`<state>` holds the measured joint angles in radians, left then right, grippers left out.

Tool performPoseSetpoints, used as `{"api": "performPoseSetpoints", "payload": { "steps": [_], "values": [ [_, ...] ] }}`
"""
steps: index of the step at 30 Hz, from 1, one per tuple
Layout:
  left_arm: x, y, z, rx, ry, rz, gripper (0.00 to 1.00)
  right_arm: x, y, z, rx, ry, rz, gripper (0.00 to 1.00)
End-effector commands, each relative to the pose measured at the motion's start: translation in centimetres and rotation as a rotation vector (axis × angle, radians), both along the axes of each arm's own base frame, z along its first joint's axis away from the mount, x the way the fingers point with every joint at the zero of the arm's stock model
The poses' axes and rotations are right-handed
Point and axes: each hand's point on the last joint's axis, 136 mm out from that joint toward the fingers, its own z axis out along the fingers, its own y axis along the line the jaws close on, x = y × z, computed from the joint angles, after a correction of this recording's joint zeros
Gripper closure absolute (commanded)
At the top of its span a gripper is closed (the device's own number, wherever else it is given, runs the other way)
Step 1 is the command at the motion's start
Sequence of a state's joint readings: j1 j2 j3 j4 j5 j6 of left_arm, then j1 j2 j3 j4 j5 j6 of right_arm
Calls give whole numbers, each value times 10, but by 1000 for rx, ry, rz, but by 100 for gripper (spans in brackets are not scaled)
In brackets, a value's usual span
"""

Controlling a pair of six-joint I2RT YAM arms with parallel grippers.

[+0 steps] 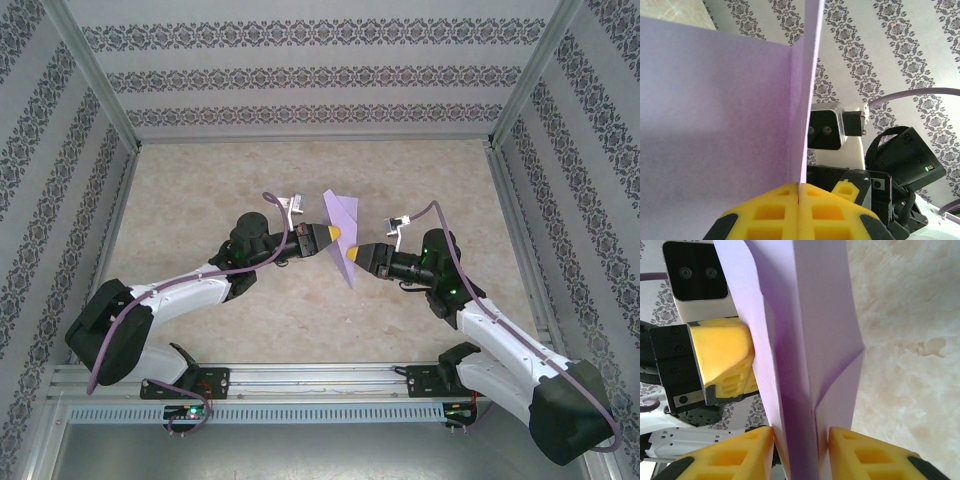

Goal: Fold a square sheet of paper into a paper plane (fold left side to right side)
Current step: Turn over the paper at the center of the table.

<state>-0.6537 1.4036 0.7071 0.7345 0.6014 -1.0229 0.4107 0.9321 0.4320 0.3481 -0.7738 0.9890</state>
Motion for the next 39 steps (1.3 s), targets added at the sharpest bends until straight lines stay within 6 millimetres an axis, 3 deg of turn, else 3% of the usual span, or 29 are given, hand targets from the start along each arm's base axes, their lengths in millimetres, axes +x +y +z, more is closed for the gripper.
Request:
{"api": "performPoseSetpoints", "payload": {
  "steps": [1,8,15,24,28,32,39],
  "values": [
    [-4,-6,6,-23,-24,-23,100,0,3,20,14,-75,6,70],
    [-3,-4,-1,-12,-13,-11,97,-1,1,19,-2,-85,-2,81],
    [-3,4,-5,39,-23,18,79,-3,-3,13,-43,-83,-10,89],
    [-4,49,1,165,-64,145,68,-6,-11,-7,-208,-83,-32,94],
    [-7,80,-2,303,-92,256,61,-7,-21,-31,-458,-97,-67,96],
    [-10,126,-5,445,-100,435,55,-3,-48,-55,-874,-147,-165,97],
    [-24,208,-21,627,-12,728,53,9,-67,-62,-1485,-273,-261,99]
  ]
}}
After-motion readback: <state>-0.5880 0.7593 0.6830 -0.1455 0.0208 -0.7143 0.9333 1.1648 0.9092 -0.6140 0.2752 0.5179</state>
